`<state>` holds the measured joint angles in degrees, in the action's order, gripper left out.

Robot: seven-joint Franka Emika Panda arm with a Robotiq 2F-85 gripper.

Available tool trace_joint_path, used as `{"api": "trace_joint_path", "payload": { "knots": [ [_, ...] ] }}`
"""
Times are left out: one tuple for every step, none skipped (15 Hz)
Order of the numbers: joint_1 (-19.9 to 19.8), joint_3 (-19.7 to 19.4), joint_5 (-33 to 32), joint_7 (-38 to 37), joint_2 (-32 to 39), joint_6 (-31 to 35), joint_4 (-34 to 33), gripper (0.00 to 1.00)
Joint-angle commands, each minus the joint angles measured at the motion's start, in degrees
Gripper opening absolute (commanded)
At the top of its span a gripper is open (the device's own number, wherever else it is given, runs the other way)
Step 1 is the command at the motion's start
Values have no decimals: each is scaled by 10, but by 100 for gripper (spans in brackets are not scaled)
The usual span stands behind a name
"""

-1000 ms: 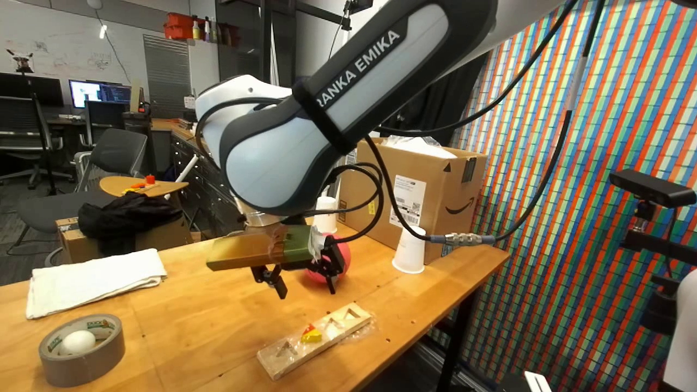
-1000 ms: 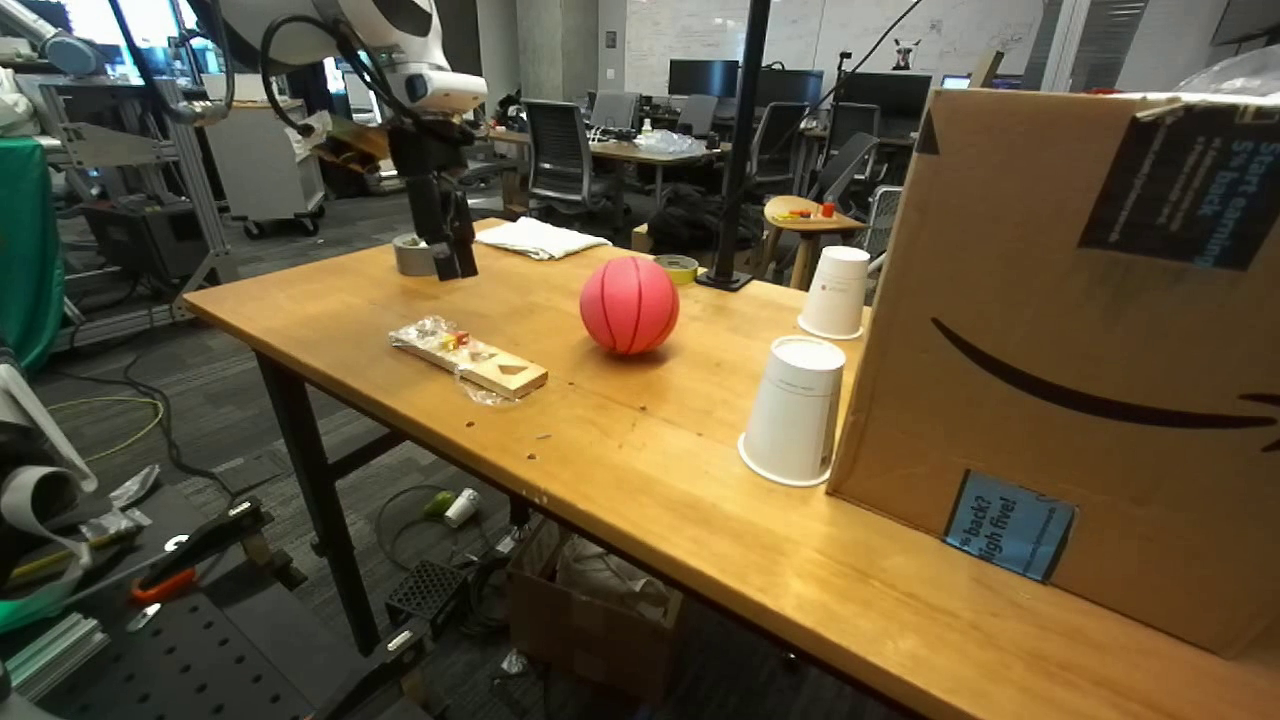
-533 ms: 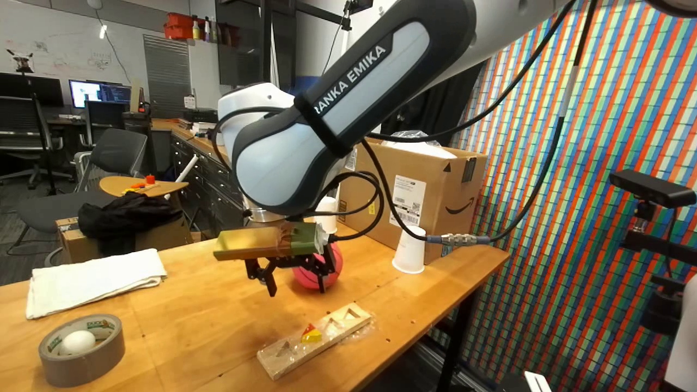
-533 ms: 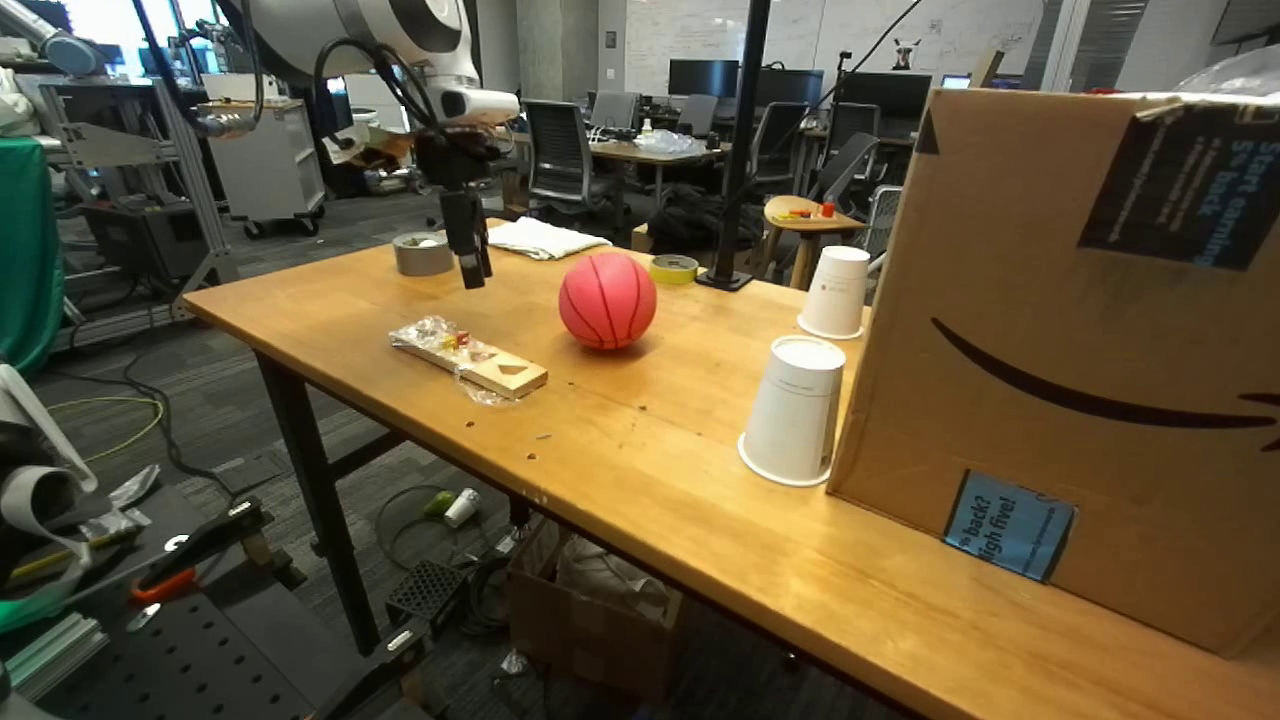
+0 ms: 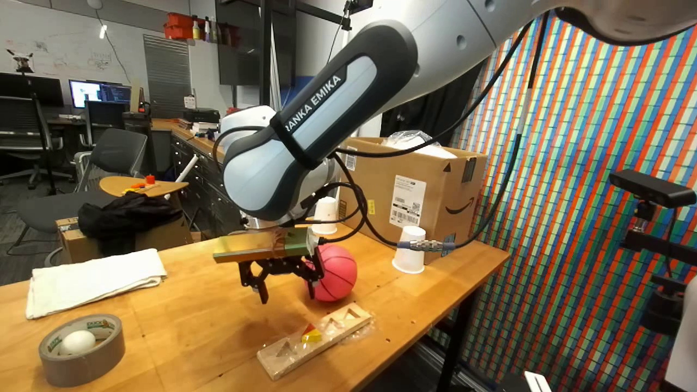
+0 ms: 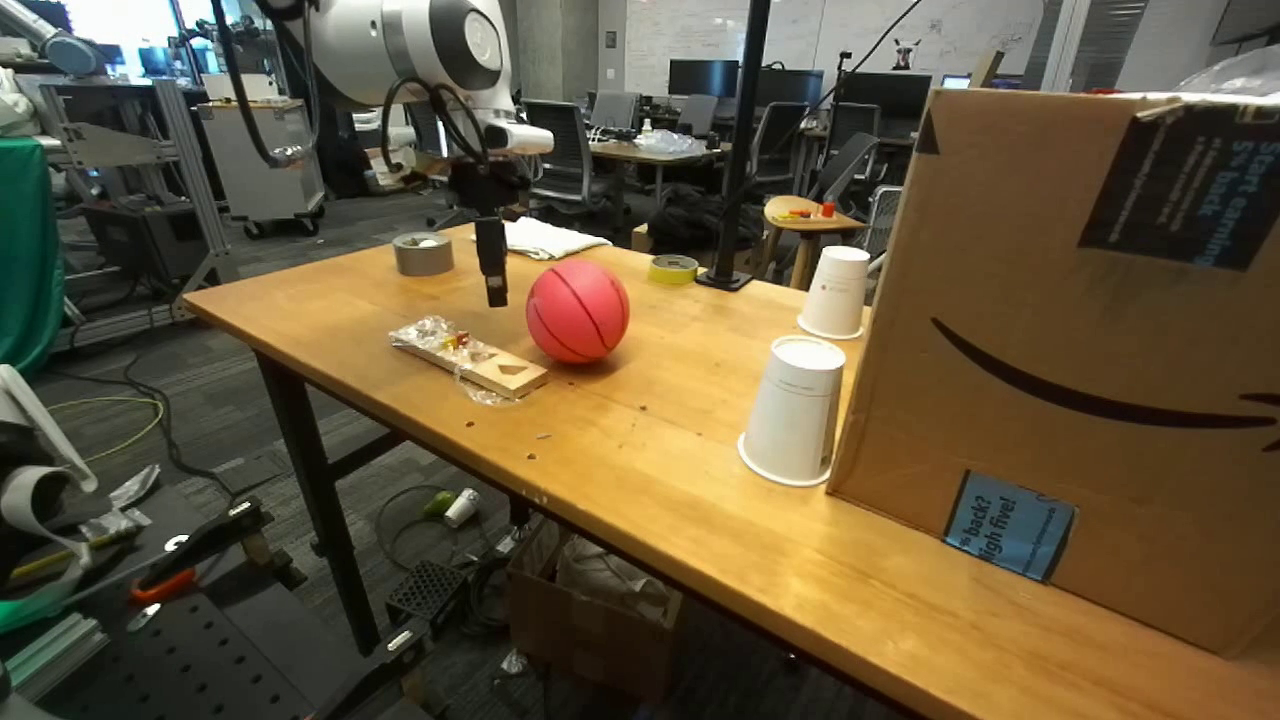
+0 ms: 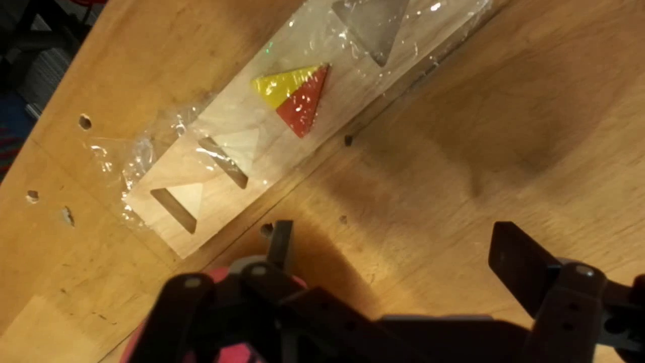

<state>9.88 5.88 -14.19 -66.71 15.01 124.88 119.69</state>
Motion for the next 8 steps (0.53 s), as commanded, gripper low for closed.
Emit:
{"api": "trace_joint_path", "payload": {
  "knots": [
    [6, -19, 8, 8, 24, -54, -51, 100],
    [7, -22, 8, 3, 24, -68, -58, 100],
    [7, -25, 11, -1, 23, -81, -64, 100],
    [6, -26, 15, -1, 21, -92, -68, 100],
    [4, -25, 25, 4, 18, -104, -71, 100],
    [3, -24, 32, 6, 16, -112, -74, 100],
    [2, -22, 45, 7, 12, -116, -74, 100],
    [1, -21, 57, 9, 9, -123, -74, 100]
  ]
}}
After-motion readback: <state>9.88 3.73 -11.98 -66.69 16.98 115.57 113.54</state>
